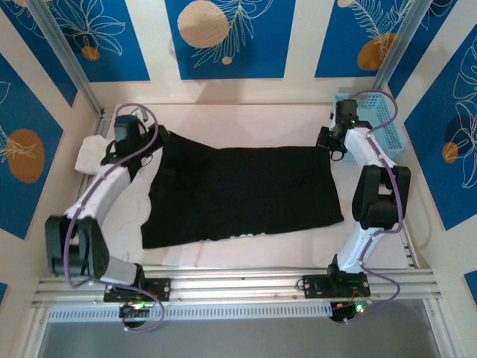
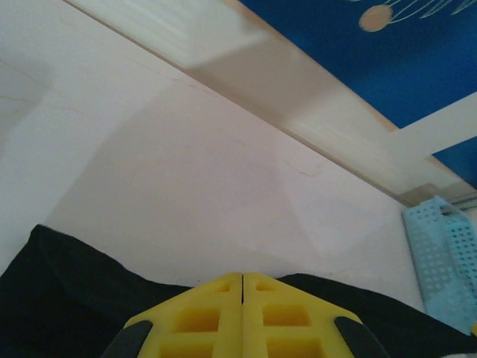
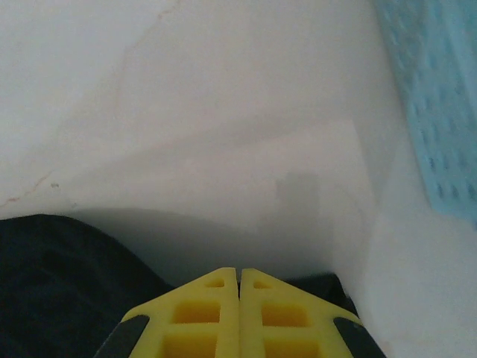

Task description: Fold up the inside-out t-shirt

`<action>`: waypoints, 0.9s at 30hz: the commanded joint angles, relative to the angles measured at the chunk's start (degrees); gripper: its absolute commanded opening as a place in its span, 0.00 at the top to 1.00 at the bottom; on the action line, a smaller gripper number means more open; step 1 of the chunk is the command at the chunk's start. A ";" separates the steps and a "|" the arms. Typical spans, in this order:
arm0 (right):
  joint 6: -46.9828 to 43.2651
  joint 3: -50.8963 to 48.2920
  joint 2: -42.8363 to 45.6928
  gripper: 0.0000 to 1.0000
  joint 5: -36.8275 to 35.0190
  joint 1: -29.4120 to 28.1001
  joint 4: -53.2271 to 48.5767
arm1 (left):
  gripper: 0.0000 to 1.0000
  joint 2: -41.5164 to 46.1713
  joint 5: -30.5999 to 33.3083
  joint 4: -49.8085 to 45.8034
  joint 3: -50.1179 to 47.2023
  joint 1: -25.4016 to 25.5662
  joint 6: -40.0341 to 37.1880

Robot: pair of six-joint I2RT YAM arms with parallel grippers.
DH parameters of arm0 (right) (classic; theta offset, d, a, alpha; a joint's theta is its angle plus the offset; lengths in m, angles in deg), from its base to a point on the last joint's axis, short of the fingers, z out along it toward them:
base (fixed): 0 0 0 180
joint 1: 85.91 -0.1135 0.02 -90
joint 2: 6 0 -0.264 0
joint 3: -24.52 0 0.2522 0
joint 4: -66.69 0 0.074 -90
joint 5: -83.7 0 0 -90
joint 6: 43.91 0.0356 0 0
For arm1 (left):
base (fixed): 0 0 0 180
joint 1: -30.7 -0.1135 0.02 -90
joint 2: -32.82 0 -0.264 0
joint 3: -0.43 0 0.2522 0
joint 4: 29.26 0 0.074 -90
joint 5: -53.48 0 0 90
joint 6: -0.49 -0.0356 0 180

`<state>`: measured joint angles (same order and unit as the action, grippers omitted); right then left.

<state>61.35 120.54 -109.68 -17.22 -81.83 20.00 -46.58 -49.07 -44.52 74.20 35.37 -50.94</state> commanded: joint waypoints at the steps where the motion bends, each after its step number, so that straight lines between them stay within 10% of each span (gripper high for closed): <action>1: 2.90 -4.69 4.92 1.00 1.63 0.80 0.24 | 1.00 7.12 1.05 -7.03 -2.96 0.16 1.08; 14: 7.43 -21.36 18.37 1.00 2.33 2.35 0.20 | 1.00 34.06 4.41 -29.63 -15.26 -0.18 -4.64; 27: 8.38 -27.38 24.58 1.00 0.99 5.24 -0.83 | 1.00 43.05 5.98 -39.52 -17.81 -0.18 -6.49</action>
<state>68.63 94.24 -86.93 -15.95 -77.03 19.93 -4.44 -44.75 -80.85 56.41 35.37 -55.60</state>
